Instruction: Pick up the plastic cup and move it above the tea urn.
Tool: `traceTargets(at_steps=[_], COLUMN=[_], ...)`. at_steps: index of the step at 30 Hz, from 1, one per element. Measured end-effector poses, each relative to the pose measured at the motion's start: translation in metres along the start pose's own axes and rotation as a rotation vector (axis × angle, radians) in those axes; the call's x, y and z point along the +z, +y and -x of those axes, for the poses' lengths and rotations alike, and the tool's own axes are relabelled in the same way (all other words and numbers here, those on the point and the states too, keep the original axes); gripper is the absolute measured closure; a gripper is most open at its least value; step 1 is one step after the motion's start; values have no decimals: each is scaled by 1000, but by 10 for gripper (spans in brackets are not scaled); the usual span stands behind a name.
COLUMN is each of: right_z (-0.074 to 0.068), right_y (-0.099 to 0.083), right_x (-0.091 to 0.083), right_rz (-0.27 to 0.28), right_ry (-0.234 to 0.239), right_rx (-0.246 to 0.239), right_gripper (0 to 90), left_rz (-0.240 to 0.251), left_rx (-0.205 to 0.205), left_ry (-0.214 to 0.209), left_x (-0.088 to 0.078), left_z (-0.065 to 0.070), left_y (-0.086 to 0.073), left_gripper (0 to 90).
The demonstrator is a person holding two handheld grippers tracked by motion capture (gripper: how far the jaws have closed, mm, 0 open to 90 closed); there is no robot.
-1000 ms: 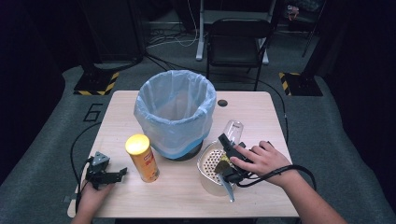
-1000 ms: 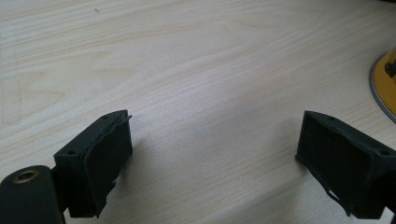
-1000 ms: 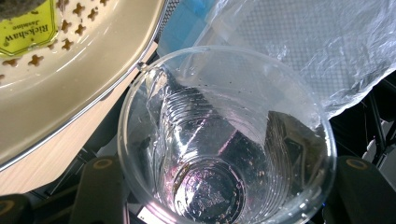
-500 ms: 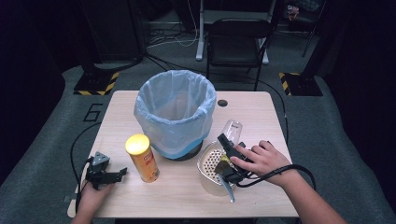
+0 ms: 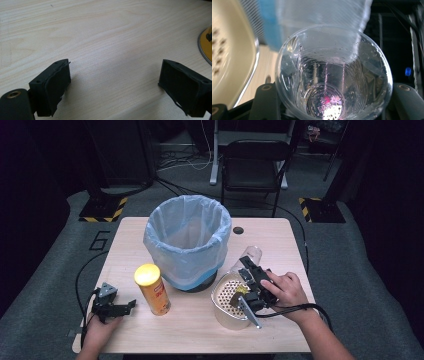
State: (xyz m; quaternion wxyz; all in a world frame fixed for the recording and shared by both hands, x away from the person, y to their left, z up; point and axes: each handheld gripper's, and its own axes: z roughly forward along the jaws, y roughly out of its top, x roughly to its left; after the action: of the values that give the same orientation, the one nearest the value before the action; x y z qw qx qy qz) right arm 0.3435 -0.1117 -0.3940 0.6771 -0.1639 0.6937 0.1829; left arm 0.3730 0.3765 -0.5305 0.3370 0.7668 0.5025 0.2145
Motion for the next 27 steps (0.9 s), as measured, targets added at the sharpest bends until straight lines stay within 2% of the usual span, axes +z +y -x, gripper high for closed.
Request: traceTargets(at_steps=[1, 2, 3, 4, 5, 6, 7, 8, 9, 11, 13, 14, 15, 16, 17, 18, 19, 20, 22, 24, 25, 27], right_z=[-1, -2, -3, -3, -3, -3, -1, -1, 3, 8, 11, 11, 15, 17, 17, 20, 20, 24, 27, 30, 34, 36], right_y=[-4, -6, -8, -8, -13, -13, -20, -20, -28, -36, -43, -43, -49, -51, -51, -55, -55, -58, -61, -64, -66, -67], right_x=[0, 0, 0, 0, 2, 2, 3, 3, 4, 5, 6, 6, 7, 8, 8, 9, 9, 9, 10, 11, 13, 13], right_rz=[20, 19, 23, 23, 38, 38, 50, 50, 74, 91, 112, 112, 141, 154, 154, 194, 194, 215, 252, 266, 272, 271], right_ry=[-31, -32, -44, -44, -28, -28, -6, -6, 1, 18, 44, 44, 75, 99, 99, 133, 133, 173, 199, 214, 243, 257], right_rx=[112, 180, 224, 224, 351, 351, 502, 502, 666, 811, 936, 936, 1045, 1100, 1100, 1211, 1211, 1309, 1372, 1381, 1431, 1442], right_gripper=[373, 373, 372, 372, 370, 370, 369, 369, 371, 372, 372, 372, 375, 376, 376, 378, 378, 380, 381, 381, 383, 383], left_rz=[0, 0, 0, 0, 0, 0, 0, 0, 0, 0, 0, 0, 0, 0, 0, 0, 0, 0, 0, 0, 0, 0], left_rx=[-1, 0, 0, 0, 0, 0, -1, -1, 0, 0, 0, 0, 0, 0, 0, 0, 0, 0, 0, 0, 0, 0], left_ry=[0, 0, 0, 0, 0, 0, 0, 0, 0, 0, 0, 0, 0, 0, 0, 0, 0, 0, 0, 0, 0, 0], left_x=[0, 0, 0, 0, 0, 0, 0, 0, 0, 0, 0, 0, 0, 0, 0, 0, 0, 0, 0, 0, 0, 0], left_z=[0, 0, 0, 0, 0, 0, 0, 0, 0, 0, 0, 0, 0, 0, 0, 0, 0, 0, 0, 0, 0, 0], left_y=[0, 0, 0, 0, 0, 0, 0, 0, 0, 0, 0, 0, 0, 0, 0, 0, 0, 0, 0, 0, 0, 0], left_gripper=[101, 101, 101, 100, 101, 101, 101, 101, 101, 101, 101, 101, 101, 101, 101, 101, 101, 101, 101, 101, 101, 101])
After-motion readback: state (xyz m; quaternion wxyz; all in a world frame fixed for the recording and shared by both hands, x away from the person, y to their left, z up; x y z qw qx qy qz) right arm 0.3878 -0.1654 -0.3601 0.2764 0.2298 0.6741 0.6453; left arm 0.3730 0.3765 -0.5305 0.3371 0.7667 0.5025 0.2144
